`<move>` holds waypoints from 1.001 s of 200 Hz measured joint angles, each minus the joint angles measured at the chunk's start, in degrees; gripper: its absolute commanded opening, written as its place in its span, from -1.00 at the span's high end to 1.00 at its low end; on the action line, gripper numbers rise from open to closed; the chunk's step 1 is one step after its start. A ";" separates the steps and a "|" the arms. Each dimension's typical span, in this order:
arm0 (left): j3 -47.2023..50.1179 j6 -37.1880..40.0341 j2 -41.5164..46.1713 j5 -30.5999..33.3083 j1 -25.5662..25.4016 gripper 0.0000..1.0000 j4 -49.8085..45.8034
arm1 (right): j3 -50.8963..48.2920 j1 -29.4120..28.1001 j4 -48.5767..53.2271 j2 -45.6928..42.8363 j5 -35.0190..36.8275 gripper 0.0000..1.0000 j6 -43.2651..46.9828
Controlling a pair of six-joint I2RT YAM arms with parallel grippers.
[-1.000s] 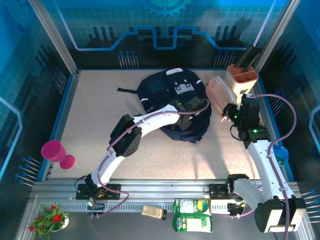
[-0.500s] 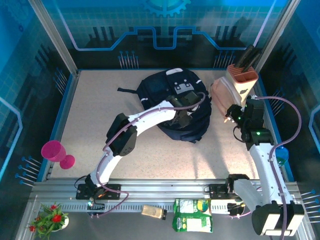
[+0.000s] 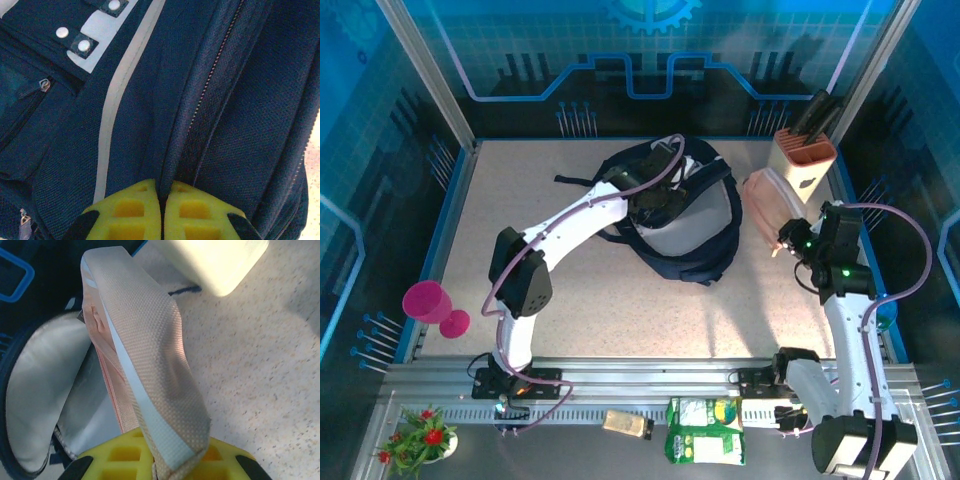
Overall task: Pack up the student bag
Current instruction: Place the pencil pouch in the student bag.
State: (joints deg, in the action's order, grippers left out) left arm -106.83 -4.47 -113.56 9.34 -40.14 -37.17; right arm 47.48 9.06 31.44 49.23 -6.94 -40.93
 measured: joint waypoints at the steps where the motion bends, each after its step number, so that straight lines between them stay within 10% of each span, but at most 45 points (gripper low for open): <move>1: 0.09 0.00 0.04 0.02 -0.02 1.00 0.09 | -0.02 0.00 0.04 0.09 -0.26 0.84 -0.02; 200: 2.84 2.03 4.98 5.27 -2.67 1.00 6.60 | 6.62 -24.48 -33.42 43.32 -3.85 0.79 -24.92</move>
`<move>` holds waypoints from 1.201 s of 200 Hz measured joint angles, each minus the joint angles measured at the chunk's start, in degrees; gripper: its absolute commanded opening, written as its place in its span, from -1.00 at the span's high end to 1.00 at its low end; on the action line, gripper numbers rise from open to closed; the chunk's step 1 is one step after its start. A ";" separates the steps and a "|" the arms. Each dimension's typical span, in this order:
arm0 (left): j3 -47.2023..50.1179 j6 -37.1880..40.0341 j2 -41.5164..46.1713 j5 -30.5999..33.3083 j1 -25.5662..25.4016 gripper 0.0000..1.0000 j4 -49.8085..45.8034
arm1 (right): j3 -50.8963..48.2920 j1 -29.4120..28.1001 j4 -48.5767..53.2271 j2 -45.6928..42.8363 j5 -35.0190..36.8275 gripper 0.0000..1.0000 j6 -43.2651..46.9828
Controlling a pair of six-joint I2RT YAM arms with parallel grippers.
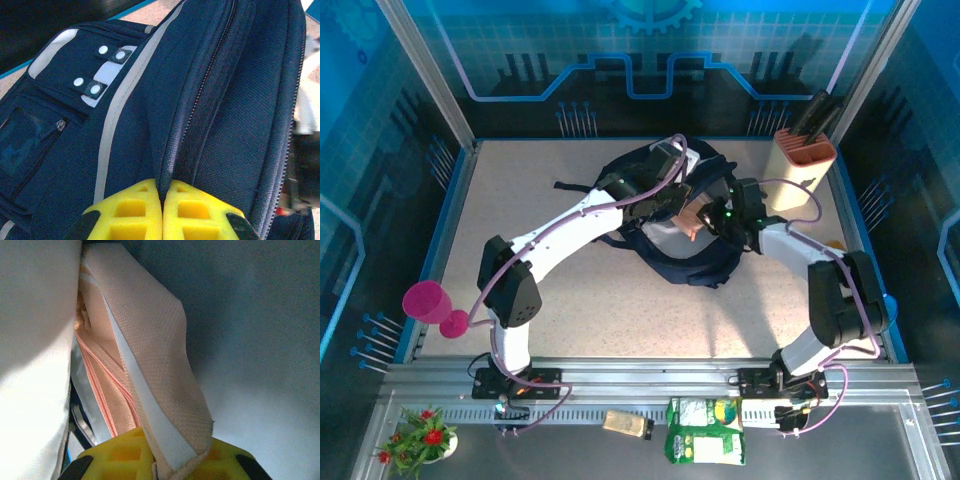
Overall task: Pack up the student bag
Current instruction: Place the pencil pouch in the student bag, then close the student bag at the top-center of the table.
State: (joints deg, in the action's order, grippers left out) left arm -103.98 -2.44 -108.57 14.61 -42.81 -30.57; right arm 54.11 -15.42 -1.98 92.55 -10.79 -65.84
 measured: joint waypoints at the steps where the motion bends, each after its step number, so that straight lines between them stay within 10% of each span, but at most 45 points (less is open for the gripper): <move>1: 0.00 0.00 0.02 0.02 0.00 1.00 0.02 | 0.11 -0.04 -0.17 0.17 0.11 0.79 -0.09; 51: -0.85 -0.96 0.13 -0.11 1.42 1.00 0.13 | 5.57 -3.13 -14.53 13.35 3.02 0.75 -6.05; 123: -1.64 -5.95 0.15 -2.08 4.42 1.00 0.42 | 5.38 -4.11 -23.45 15.65 2.45 -0.01 -6.56; 240: 6.86 -8.17 0.55 -15.65 5.14 0.75 4.09 | -18.29 -2.60 2.43 -37.42 15.02 -0.53 8.59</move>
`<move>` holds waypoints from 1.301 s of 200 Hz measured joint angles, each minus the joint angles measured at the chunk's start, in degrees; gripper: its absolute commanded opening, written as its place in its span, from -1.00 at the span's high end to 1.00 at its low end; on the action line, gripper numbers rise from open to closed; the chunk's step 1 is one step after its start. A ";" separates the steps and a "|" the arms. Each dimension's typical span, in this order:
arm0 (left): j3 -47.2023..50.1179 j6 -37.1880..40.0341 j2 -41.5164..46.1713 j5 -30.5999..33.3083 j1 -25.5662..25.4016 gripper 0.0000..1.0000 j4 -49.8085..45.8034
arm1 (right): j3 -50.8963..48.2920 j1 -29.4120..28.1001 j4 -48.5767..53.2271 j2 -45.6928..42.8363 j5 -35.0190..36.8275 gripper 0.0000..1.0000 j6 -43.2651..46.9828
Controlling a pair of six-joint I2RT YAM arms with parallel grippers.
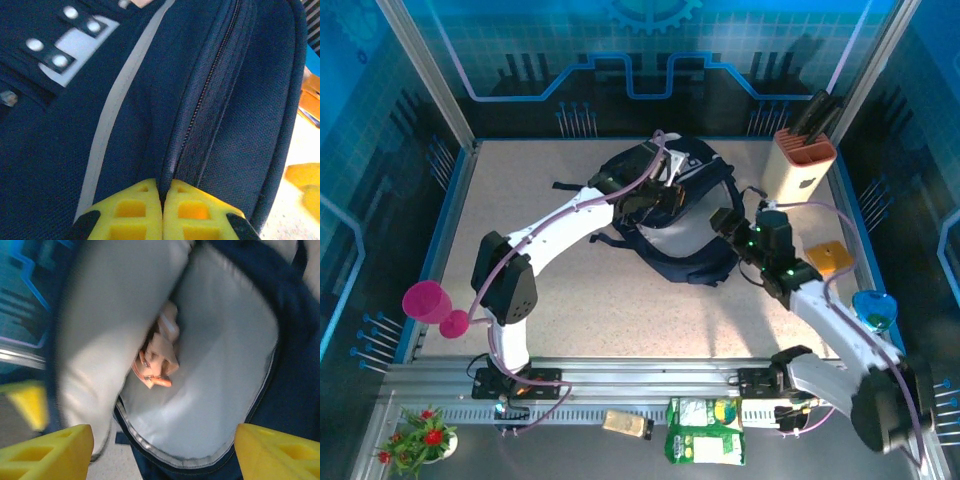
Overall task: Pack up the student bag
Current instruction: Close the student bag at the top-center of the table, then rotate the student bag at the top-center of the table.
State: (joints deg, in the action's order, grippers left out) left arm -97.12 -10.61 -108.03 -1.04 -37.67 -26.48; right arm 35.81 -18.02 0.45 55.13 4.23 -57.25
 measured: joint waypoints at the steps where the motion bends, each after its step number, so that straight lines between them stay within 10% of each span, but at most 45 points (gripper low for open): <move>1: 0.09 -0.02 0.00 -0.09 0.00 0.74 0.02 | 0.07 -0.02 0.31 -0.70 0.42 -0.53 0.33; 66: 5.68 -2.36 1.18 -6.34 0.59 -0.24 0.26 | 10.34 0.07 8.66 -3.10 7.30 -0.61 10.14; 181: 29.57 -26.16 9.31 -17.55 25.97 -0.07 15.54 | 15.63 0.81 6.21 17.25 -6.08 -0.62 11.10; 260: 27.10 -39.32 -2.97 -27.74 28.87 -0.16 27.32 | 13.49 1.33 2.25 19.85 -11.80 -0.62 8.07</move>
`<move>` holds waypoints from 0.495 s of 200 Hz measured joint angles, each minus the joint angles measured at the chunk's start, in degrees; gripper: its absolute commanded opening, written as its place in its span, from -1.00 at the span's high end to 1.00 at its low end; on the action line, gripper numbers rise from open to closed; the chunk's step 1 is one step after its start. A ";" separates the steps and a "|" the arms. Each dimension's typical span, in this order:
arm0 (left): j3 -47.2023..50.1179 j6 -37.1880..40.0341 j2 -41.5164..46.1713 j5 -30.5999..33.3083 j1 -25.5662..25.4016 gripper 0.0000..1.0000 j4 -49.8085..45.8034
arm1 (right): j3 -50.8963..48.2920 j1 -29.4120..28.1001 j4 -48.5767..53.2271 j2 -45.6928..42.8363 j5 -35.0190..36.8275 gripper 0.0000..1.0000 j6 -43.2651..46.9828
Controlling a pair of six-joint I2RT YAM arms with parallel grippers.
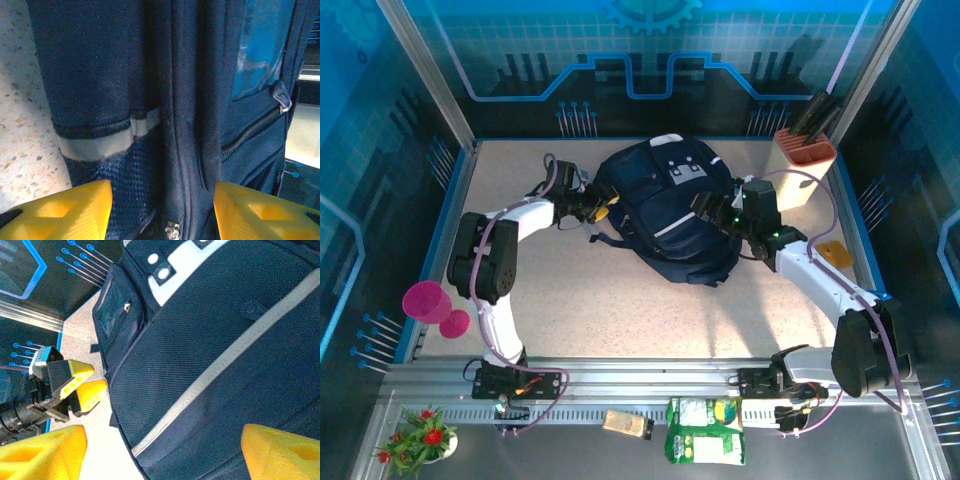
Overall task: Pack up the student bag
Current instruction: Rotate the student bag at the top-center of the table.
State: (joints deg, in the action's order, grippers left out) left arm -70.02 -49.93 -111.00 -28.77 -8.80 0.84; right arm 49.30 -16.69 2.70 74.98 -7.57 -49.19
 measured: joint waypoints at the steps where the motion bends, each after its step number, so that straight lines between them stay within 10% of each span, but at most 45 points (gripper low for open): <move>1: -0.04 -0.07 -0.09 -0.02 0.00 -0.16 0.02 | -0.04 0.00 0.00 0.00 0.02 -0.62 -0.11; 99: -8.96 -1.88 -7.04 -4.74 -0.87 -0.16 1.09 | -5.99 0.66 2.27 -3.15 1.53 -0.61 -2.62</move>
State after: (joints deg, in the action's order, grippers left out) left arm -78.98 -51.81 -118.04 -33.52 -9.67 1.93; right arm 43.31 -16.03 4.97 71.83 -6.04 -51.81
